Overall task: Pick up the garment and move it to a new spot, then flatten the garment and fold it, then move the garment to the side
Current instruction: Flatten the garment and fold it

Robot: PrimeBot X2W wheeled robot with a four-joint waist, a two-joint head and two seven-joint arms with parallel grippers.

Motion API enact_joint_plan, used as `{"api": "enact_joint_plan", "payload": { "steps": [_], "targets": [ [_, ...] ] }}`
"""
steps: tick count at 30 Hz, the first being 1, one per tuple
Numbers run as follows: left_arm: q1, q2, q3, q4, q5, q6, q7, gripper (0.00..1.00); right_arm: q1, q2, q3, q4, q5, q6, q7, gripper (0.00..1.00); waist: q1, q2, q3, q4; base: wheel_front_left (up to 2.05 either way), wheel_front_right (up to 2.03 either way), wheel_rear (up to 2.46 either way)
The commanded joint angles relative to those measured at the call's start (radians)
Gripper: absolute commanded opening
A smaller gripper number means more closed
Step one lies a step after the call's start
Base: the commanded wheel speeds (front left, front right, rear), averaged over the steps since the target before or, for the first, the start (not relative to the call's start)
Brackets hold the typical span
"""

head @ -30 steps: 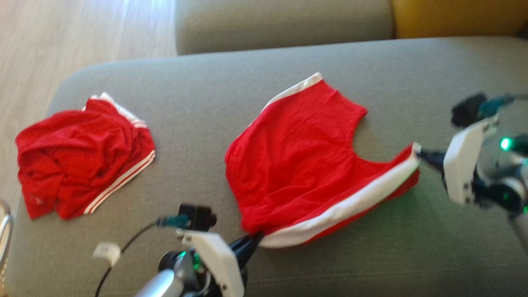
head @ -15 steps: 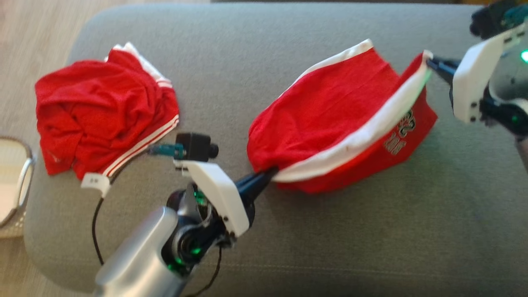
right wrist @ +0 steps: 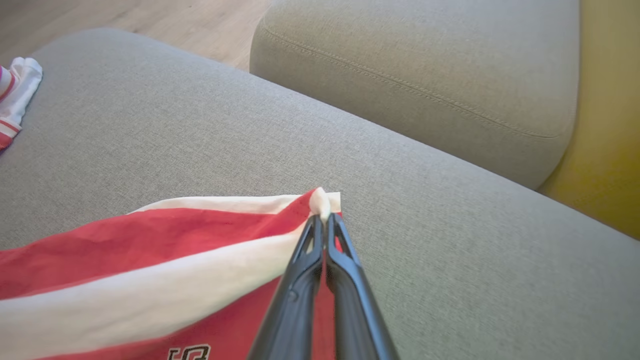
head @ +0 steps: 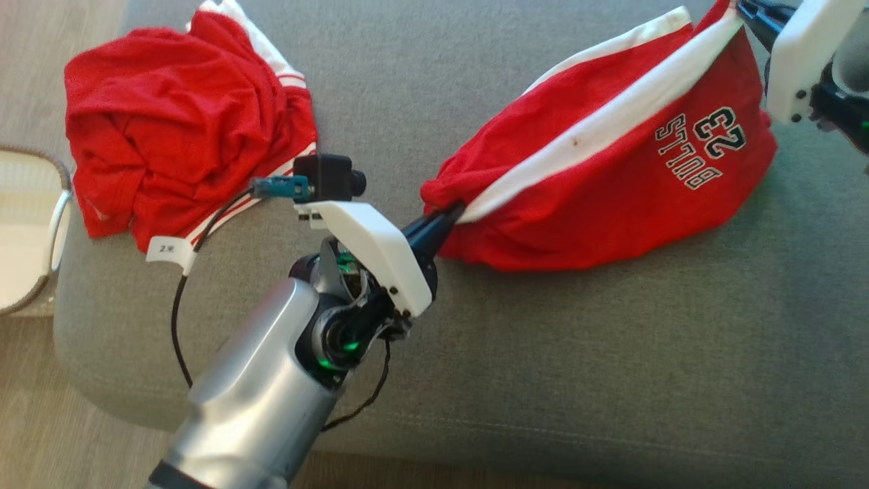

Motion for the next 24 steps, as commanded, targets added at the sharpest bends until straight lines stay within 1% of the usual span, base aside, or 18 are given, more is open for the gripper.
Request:
{"api": "enact_joint_plan", "payload": {
  "steps": [1, 6, 14, 24],
  "targets": [
    [-0.050, 0.006, 0.045, -0.013, 0.001, 0.001, -0.016, 0.00, -0.038, 0.015, 0.009, -0.004, -0.008, -0.001, -0.018, 0.00, -0.0002, 0.0000, 0.023, 0.013, 0.00, 0.00, 0.00],
    [-0.090, -0.014, 0.041, 0.041, 0.005, -0.010, -0.057, 0.00, -0.095, 0.029, 0.067, 0.068, -0.023, -0.001, -0.060, 0.00, -0.0002, 0.0000, 0.055, 0.023, 0.00, 0.00, 0.00],
    [-0.157, -0.032, 0.028, 0.120, -0.005, -0.027, -0.107, 0.00, -0.173, 0.044, 0.121, 0.178, -0.019, -0.001, -0.150, 0.00, -0.0002, 0.0000, 0.096, 0.037, 0.00, 0.00, 0.00],
    [-0.195, -0.038, 0.000, 0.173, -0.038, -0.041, -0.156, 0.00, -0.209, 0.058, 0.173, 0.257, 0.006, -0.001, -0.229, 0.00, -0.0002, 0.0000, 0.110, 0.047, 0.00, 0.00, 0.00]
  ]
}}
